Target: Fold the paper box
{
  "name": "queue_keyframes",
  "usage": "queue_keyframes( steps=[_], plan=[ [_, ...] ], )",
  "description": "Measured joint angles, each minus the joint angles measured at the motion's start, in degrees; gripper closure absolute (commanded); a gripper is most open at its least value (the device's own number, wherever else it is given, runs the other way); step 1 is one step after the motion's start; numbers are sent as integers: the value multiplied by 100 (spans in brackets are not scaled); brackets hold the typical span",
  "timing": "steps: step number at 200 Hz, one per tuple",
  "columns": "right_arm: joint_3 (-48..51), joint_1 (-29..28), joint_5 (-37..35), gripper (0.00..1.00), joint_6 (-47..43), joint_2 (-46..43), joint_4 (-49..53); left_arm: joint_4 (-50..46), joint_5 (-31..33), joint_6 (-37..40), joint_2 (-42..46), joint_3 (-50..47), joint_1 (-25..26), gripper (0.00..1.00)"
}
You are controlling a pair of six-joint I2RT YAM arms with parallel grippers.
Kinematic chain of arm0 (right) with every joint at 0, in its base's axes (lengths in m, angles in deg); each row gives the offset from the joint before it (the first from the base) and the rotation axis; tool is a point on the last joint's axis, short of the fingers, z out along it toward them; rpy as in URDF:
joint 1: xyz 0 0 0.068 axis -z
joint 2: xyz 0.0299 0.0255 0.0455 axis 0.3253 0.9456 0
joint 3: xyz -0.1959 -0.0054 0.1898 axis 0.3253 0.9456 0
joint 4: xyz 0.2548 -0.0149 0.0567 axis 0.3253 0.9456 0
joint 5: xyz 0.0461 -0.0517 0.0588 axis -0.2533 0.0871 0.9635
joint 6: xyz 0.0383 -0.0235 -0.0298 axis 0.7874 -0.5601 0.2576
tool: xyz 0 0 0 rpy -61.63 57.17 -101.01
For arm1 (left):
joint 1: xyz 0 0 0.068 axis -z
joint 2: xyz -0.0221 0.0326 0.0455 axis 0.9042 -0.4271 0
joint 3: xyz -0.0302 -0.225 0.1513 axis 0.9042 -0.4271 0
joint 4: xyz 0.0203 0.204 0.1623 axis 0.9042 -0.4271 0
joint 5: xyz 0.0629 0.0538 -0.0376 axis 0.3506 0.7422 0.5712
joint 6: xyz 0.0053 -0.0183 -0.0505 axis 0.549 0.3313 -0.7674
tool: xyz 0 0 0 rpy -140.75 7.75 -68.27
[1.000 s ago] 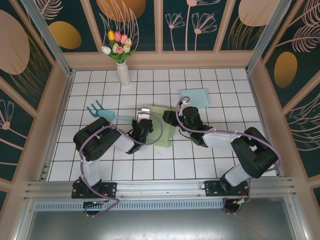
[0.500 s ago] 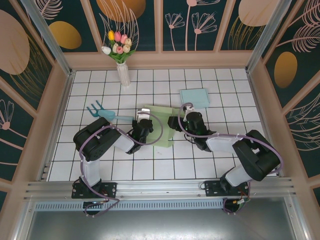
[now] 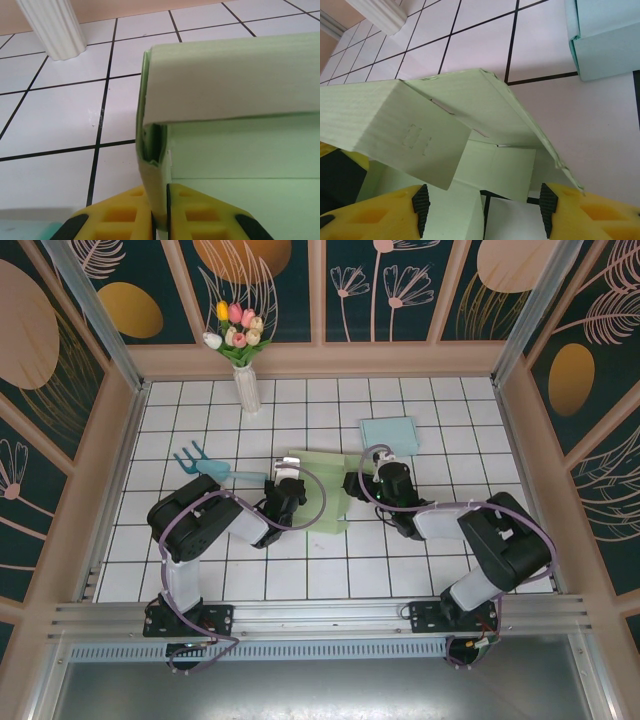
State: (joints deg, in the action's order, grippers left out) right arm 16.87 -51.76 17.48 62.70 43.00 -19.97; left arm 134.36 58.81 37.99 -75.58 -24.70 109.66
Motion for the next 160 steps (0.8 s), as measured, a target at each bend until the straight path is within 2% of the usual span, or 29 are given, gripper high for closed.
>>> queue_keyframes(
  steps=[160],
  plan=[
    [-57,57,203,36,11,811,-599,2,0,0,0,0,0,86]
  ],
)
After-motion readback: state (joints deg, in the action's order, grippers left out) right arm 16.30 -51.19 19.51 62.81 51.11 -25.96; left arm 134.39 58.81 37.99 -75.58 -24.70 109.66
